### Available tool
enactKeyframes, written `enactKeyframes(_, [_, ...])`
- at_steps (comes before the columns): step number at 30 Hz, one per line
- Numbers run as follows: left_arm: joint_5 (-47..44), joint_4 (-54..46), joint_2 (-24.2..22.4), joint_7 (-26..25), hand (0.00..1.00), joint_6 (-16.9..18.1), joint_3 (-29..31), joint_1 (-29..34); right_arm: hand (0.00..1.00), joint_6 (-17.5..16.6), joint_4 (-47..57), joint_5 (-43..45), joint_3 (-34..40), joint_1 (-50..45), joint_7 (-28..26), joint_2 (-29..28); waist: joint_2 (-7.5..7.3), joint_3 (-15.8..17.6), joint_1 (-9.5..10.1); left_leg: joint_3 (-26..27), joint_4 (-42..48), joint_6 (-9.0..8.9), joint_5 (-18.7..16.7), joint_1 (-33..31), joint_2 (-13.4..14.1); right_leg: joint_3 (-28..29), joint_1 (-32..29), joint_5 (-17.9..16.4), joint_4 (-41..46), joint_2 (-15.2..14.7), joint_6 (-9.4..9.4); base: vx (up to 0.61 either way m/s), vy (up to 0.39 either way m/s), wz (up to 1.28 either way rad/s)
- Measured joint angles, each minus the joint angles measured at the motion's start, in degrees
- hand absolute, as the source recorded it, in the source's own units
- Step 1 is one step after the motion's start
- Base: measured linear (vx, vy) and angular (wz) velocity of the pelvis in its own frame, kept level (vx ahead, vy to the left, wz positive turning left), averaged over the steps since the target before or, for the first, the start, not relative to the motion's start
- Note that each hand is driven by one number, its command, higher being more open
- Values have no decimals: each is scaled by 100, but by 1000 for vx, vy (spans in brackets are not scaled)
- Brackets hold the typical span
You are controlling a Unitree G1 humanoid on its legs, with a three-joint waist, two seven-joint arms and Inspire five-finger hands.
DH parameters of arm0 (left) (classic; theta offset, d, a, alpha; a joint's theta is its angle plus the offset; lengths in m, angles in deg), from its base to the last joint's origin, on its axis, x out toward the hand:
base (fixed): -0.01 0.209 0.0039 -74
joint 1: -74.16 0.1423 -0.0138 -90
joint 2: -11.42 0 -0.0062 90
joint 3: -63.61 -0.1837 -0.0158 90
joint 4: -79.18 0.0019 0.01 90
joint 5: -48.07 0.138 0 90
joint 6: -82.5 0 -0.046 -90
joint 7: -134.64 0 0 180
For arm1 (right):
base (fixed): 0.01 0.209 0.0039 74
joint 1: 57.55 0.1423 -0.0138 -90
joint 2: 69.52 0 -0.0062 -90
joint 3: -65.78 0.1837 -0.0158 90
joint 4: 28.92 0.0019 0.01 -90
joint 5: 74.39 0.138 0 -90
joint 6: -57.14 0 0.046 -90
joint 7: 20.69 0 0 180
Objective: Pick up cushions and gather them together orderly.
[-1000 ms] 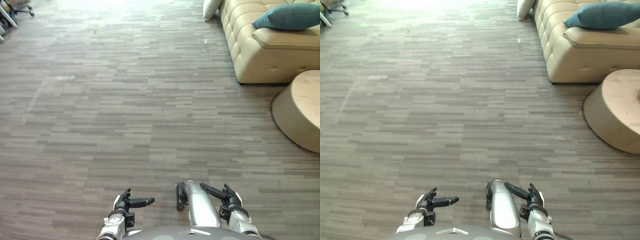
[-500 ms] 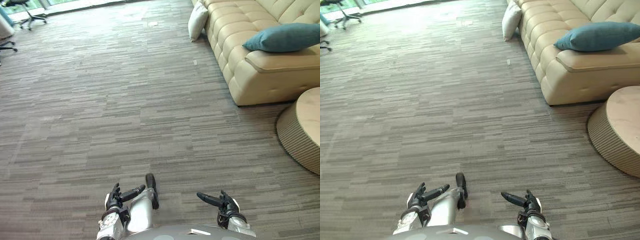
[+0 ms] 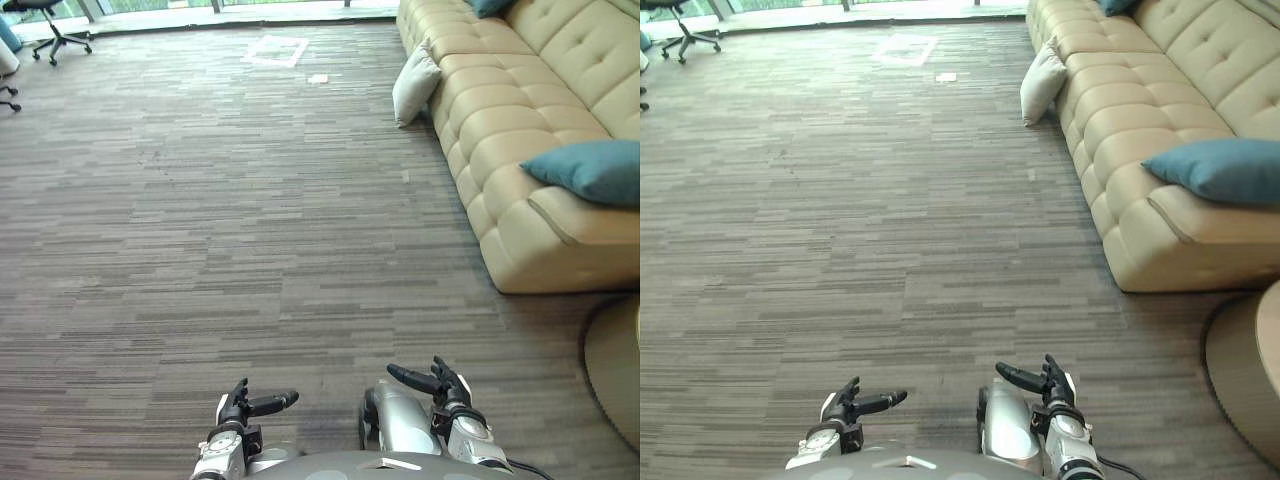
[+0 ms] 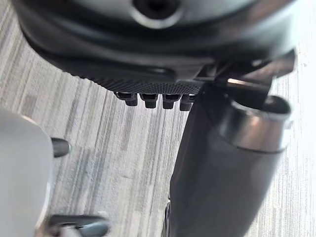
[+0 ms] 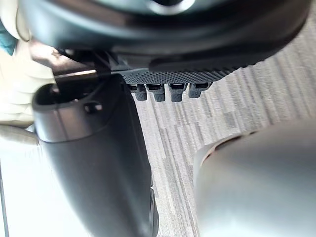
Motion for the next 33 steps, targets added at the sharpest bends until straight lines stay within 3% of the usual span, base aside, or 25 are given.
enactKeyframes(1, [-7, -229, -122, 1, 100, 6, 277, 84, 100, 34, 1, 7, -3, -58, 9, 37, 138, -56, 63, 50, 1629, 4, 72, -649, 271, -25, 531, -23, -404, 266, -42, 511, -143, -10])
enactKeyframes(3, [-15, -443, -131, -25, 100, 11, 372, 160, 100, 24, 9, 48, -105, -104, 24, 19, 72, -19, 103, 367, 2426, 69, 40, -1127, 493, 18, 1188, -56, -883, 435, -99, 482, -91, -27])
enactKeyframes(5, [-25, -672, -135, -24, 100, 72, 369, 176, 100, 28, 3, 51, -192, -151, 25, -6, 11, -53, 237, 968, 2136, 475, -170, -1776, 632, 191, 1893, -63, -1556, 505, -109, 508, -60, -32])
enactKeyframes(7, [-70, -769, -153, -9, 100, 197, 365, 175, 100, 36, -54, 53, -186, -119, 34, -25, 8, -40, 318, 1406, 780, 861, -472, -2248, 540, 375, 2471, -11, -2103, 478, -44, 520, 5, -37])
enactKeyframes(8, [-72, -771, -153, -6, 100, 215, 356, 156, 100, 37, -102, 53, -175, -98, 35, -41, -11, -28, 358, 1436, 273, 888, -482, -2294, 436, 432, 2588, -5, -2214, 431, -32, 572, 92, -58])
enactKeyframes(9, [-72, -783, -146, -6, 100, 258, 310, 128, 100, 41, -258, 52, -105, -19, 40, -108, -67, 3, 426, 1408, -1255, 911, -326, -2334, 110, 555, 2855, 11, -2450, 306, 47, 579, 154, -70])
enactKeyframes(10, [-74, -750, -140, -20, 100, 253, 284, 124, 100, 25, -325, 52, -90, -25, 56, -129, -18, -8, 482, 1301, -2722, 897, 197, -2325, -75, 728, 3039, 3, -2669, 302, 131, 703, 226, -100])
enactKeyframes(11, [-117, -664, -64, -30, 100, 241, 222, 120, 100, 22, -409, 64, -108, 19, 70, -124, 69, 5, 553, 1063, -3103, 1134, 887, -2436, -87, 984, 3253, -63, -2830, 380, 256, 603, 217, -76])
enactKeyframes(12, [-120, -643, -55, -30, 100, 242, 209, 119, 100, 23, -419, 62, -118, 28, 72, -128, 73, 2, 562, 1051, -3090, 1157, 958, -2436, -91, 1007, 3272, -69, -2837, 383, 266, 656, 231, -73])
enactKeyframes(13, [-125, -466, 107, -46, 100, 218, 109, 106, 100, 28, -497, 61, -152, 72, 88, -221, -1, -51, 575, 1035, -3005, 1388, 1426, -2390, -182, 1172, 3388, -70, -2853, 245, 302, 675, 207, -33])
enactKeyframes(14, [-123, -339, 267, -44, 100, 154, 75, 35, 100, 7, -501, 60, -144, 61, 88, -329, -221, -73, 535, 1094, -2740, 1408, 1091, -2469, -305, 1249, 3299, -35, -2651, 27, 356, 534, 155, -29])
enactKeyframes(16, [-183, -303, 318, -69, 100, 147, 91, 25, 100, 14, -521, 59, -56, 39, 88, -351, -334, -124, 538, 1130, -2090, 1597, 497, -2577, -479, 1458, 3002, 29, -1770, -199, 465, 599, 225, 14])
enactKeyframes(17, [-242, -174, 372, -74, 100, 144, 69, 10, 100, 12, -603, 51, 51, 49, 87, -340, -430, -154, 532, 1148, -1866, 1675, 36, -2359, -696, 1470, 2659, 233, -481, -352, 789, 838, 324, 26])
enactKeyframes(18, [-241, -109, 399, -80, 100, 126, 68, 12, 100, 14, -641, 48, 95, 65, 85, -337, -479, -169, 520, 1158, -1860, 1696, -143, -2170, -799, 1495, 2368, 596, 307, -441, 1040, 485, 176, 25])
enactKeyframes(19, [-239, -53, 414, -80, 100, 117, 63, 17, 100, 13, -639, 49, 112, 65, 80, -337, -503, -181, 503, 1126, -1896, 1726, -276, -2010, -879, 1513, 2134, 1085, 926, -475, 1245, 513, 159, 21])
enactKeyframes(20, [-239, 35, 427, -92, 100, 92, 41, -3, 100, -12, -634, 43, 131, 72, 69, -324, -498, -169, 477, 1076, -1990, 1768, -449, -1710, -956, 1478, 1728, 1229, 1871, -561, 1348, 638, 133, 16])
enactKeyframes(22, [-243, 109, 407, -162, 100, -6, -94, 25, 100, -54, -518, 48, 115, 98, -8, -270, -394, -144, 463, 1004, -2510, 1767, -686, -754, -999, 1063, 728, 482, 3010, -604, 720, 699, 113, 11])
enactKeyframes(24, [-239, 202, 408, -149, 100, -3, -477, 5, 100, -177, -447, 37, 71, 152, -14, -132, -199, -55, 385, 855, -3116, 1775, -698, 133, -884, 461, 73, -27, 2573, -451, 300, 667, -19, 36])
enactKeyframes(25, [-238, 261, 393, -144, 100, -6, -588, -17, 100, -186, -420, 37, 74, 197, -25, -72, -136, -47, 305, 791, -3325, 1779, -700, 440, -768, 267, -304, -140, 2007, -317, 255, 919, -131, 70])
enactKeyframes(27, [-232, 272, 405, -82, 100, -2, -634, -5, 100, -181, -384, 28, 74, 180, -18, -29, -182, -40, 185, 747, -3568, 1731, -728, 788, -650, 185, -824, 191, 211, -270, 537, 724, -194, 77])
enactKeyframes(28, [-231, 272, 435, -45, 100, 1, -636, -10, 100, -159, -408, 29, 74, 141, -8, -26, -273, -30, 142, 661, -3774, 1666, -770, 1045, -669, 181, -912, 887, -768, -325, 585, 744, -284, 80])
enactKeyframes(29, [-221, 336, 405, -42, 100, -7, -609, -13, 100, -137, -536, 66, 153, 59, -8, -39, -248, -53, 101, 512, -3952, 1586, -829, 1385, -524, 109, -816, 1601, -738, -251, 107, 610, -241, 52])
enactKeyframes(30, [-219, 344, 363, -44, 100, 7, -589, -10, 100, -131, -534, 85, 223, 83, -8, -32, -175, -63, 138, 506, -3927, 1595, -802, 1392, -467, 111, -880, 1394, -574, -196, 210, 614, -259, 12])
enactKeyframes(32, [-59, 337, 270, -9, 100, -14, -318, 4, 100, -105, -392, 47, 361, 66, -10, -73, -112, -74, 137, 463, -2982, 1044, -496, 1257, -355, 119, -856, 518, 264, -221, -88, 700, -312, -10])
enactKeyframes(33, [-50, 336, 256, -9, 100, -14, -293, 3, 100, -93, -392, 47, 367, 62, -11, -69, -102, -70, 129, 455, -2817, 1014, -479, 1211, -327, 111, -810, 474, 271, -208, -94, 742, -337, 20])
